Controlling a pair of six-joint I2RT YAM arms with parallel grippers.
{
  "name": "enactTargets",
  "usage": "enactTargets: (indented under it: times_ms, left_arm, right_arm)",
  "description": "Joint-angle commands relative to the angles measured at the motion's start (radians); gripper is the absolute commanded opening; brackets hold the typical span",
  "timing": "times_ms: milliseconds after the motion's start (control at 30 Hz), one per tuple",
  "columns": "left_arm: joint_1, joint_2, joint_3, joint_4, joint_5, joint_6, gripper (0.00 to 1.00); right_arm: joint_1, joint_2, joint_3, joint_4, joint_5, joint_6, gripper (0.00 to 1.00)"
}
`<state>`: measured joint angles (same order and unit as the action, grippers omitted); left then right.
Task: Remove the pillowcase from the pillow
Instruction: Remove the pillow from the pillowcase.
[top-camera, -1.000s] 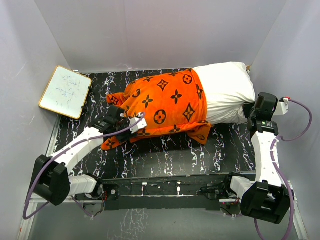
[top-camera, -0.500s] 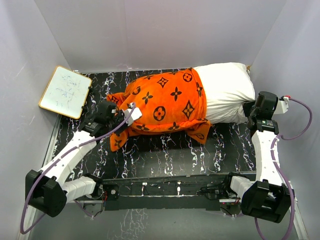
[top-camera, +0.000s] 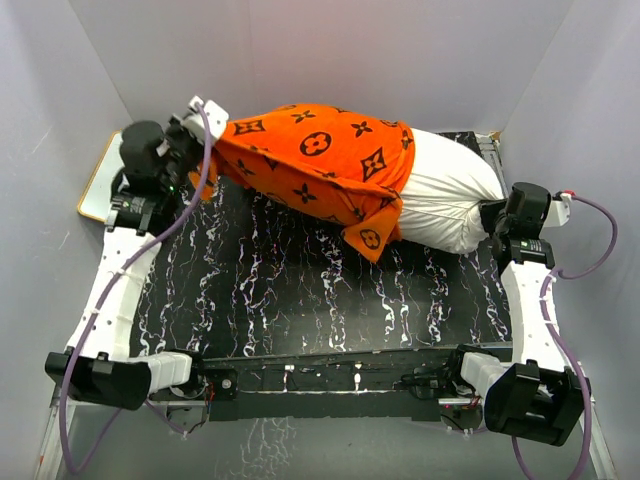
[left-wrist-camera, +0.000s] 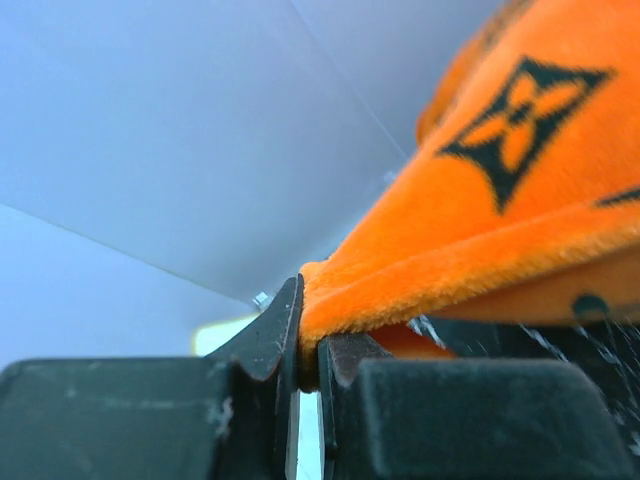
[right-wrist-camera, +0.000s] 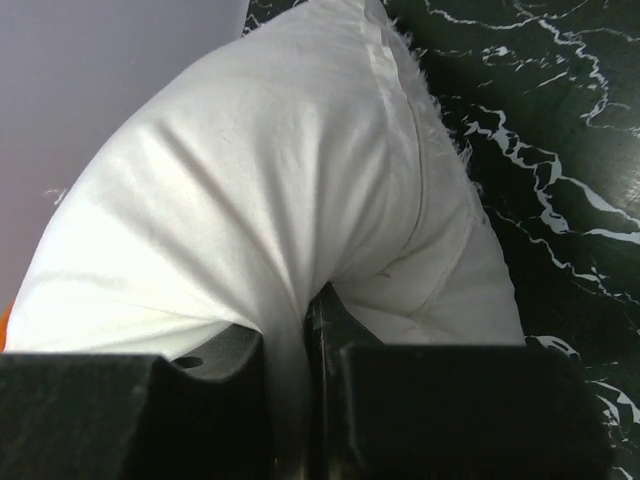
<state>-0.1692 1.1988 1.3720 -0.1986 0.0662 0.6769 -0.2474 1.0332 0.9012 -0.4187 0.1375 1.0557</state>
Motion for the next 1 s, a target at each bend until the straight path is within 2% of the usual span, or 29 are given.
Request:
enactTargets:
  times_ms: [0, 167, 367, 500, 633, 700, 800, 900, 967]
  left_arm:
    - [0.129, 0.002, 0.294, 0.129, -0.124, -0.006, 0.00]
    - [0.164, 0.066, 0.465, 0.131, -0.149, 0.053, 0.00]
    - [0.269, 0.119, 0.522, 0.164, -0.174, 0.074, 0.00]
    - [0.478, 0.164, 0.545, 0.118, -0.088, 0.005, 0.00]
    - [0.755, 0.230, 0.534, 0.039, 0.106, -0.124, 0.00]
    - [0.833, 0.239, 0.504, -0.005, 0.192, -0.148, 0.00]
    - [0.846, 0.199, 0.394, -0.023, 0.279, -0.157, 0.00]
    - [0.834, 0.143, 0.335, -0.111, 0.470, -0.206, 0.00]
    - [0.739, 0.121, 0.307, -0.185, 0.512, -0.201, 0.00]
  right_arm:
    - [-0.052, -0.026, 0.063, 0.101, 0.222, 0.039, 0.08]
    - [-0.077, -0.012, 0.108, 0.079, 0.241, 0.065, 0.08]
    - [-0.090, 0.009, 0.119, 0.067, 0.290, 0.069, 0.08]
    - [-0.092, 0.008, 0.075, 0.060, 0.335, 0.077, 0.08]
    - [-0.093, 0.010, 0.022, 0.061, 0.350, 0.099, 0.08]
    - [-0.099, 0.015, 0.006, 0.061, 0.318, 0.129, 0.08]
    - [-0.107, 0.028, -0.004, 0.060, 0.269, 0.153, 0.08]
    - [-0.107, 0.025, -0.007, 0.105, 0.208, 0.124, 0.08]
    - [-0.107, 0.021, -0.003, 0.111, 0.205, 0.124, 0.08]
